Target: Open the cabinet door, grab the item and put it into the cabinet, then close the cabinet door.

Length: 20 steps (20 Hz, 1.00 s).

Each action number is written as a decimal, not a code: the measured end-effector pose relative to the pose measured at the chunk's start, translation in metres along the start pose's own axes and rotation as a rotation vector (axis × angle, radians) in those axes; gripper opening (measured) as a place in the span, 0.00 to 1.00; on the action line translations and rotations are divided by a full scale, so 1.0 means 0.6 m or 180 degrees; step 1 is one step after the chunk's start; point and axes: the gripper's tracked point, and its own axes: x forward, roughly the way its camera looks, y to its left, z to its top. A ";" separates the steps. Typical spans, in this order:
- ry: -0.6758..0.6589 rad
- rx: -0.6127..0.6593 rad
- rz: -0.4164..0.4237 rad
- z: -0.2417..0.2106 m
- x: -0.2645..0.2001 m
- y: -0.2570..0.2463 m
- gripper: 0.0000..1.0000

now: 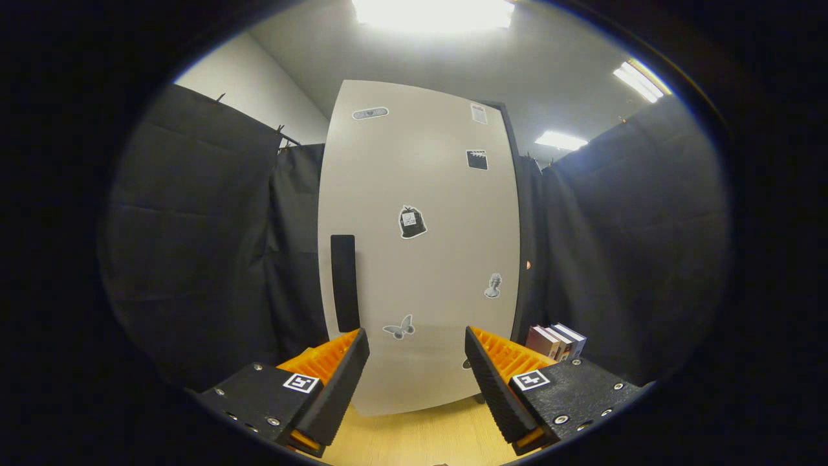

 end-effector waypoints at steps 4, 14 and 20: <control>-0.0027 0.0023 -0.0003 -0.014 -0.041 -0.014 0.93; -0.0049 0.0085 0.0018 -0.064 -0.107 -0.027 0.93; -0.0055 0.0115 0.0055 -0.070 -0.111 -0.014 0.93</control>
